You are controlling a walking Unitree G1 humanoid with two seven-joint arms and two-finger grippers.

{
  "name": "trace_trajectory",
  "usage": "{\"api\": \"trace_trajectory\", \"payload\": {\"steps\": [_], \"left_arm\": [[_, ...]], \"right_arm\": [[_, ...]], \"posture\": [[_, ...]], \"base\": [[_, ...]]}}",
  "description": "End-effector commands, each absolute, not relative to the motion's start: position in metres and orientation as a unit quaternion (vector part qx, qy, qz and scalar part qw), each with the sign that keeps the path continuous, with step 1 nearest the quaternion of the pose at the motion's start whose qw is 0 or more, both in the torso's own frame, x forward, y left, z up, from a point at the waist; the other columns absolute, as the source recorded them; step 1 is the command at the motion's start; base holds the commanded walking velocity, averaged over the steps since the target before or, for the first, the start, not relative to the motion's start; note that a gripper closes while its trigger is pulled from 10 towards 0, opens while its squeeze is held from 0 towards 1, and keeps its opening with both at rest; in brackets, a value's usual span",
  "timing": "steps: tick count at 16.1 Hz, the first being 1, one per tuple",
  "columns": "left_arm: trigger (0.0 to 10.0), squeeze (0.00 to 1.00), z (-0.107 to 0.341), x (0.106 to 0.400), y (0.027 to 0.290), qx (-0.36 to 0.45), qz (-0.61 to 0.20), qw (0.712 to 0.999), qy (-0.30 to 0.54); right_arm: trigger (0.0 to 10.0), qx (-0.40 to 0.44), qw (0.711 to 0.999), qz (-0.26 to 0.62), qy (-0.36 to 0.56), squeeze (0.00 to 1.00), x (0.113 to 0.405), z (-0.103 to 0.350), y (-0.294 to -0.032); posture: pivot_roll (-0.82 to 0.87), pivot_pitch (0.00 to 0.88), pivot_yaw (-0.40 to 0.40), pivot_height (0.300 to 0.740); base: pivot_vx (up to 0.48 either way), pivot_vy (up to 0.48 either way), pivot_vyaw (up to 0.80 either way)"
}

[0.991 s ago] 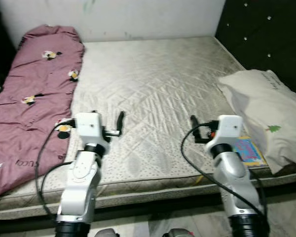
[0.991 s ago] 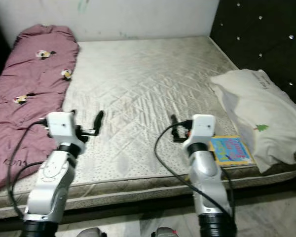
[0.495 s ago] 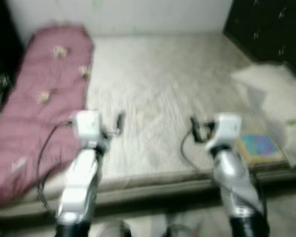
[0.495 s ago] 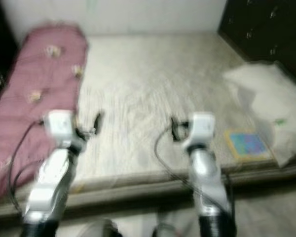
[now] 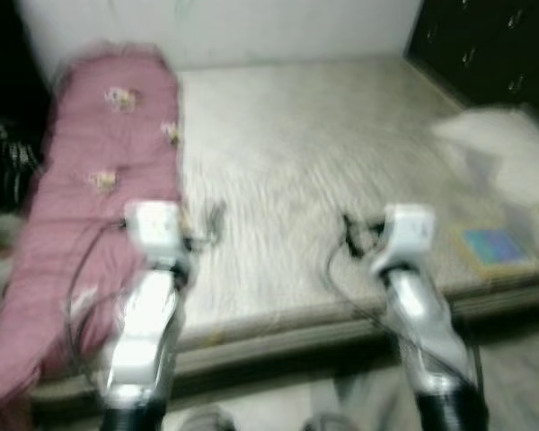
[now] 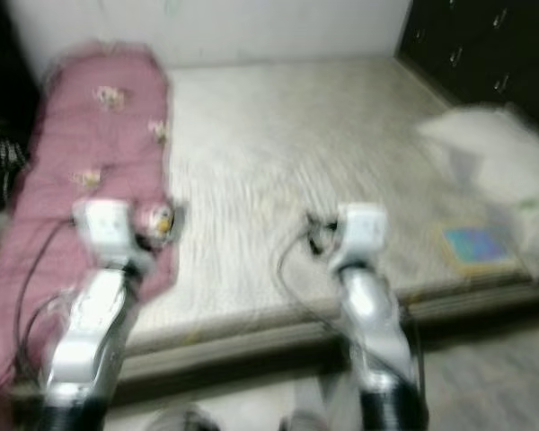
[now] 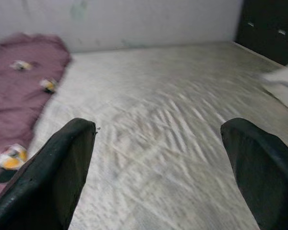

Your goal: Clean up the room

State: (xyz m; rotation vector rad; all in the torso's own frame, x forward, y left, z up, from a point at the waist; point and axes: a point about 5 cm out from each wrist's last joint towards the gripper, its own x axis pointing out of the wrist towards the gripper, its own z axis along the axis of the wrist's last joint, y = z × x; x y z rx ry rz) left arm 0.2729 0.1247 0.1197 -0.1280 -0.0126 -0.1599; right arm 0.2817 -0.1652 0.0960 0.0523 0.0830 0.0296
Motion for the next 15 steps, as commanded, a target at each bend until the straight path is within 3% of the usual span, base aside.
{"api": "trace_trajectory", "payload": {"steps": [1, 15], "left_arm": [[10.0, 0.0, 0.1211, 0.2736, 0.1327, -0.056, -0.072, 0.996, -0.008], [10.0, 0.0, 0.1191, 0.2721, 0.1315, -0.058, -0.075, 0.995, -0.004]], "right_arm": [[10.0, 0.032, 0.999, 0.024, 0.029, 0.0, 0.2849, 0.1029, -0.1585], [10.0, 0.032, 0.998, 0.035, 0.032, 0.0, 0.2851, 0.1015, -0.1563]], "posture": [[-0.02, 0.0, -0.004, 0.74], [-0.02, 0.0, -0.008, 0.74]], "base": [[0.0, 0.476, 0.0], [0.0, 0.473, 0.0]]}}
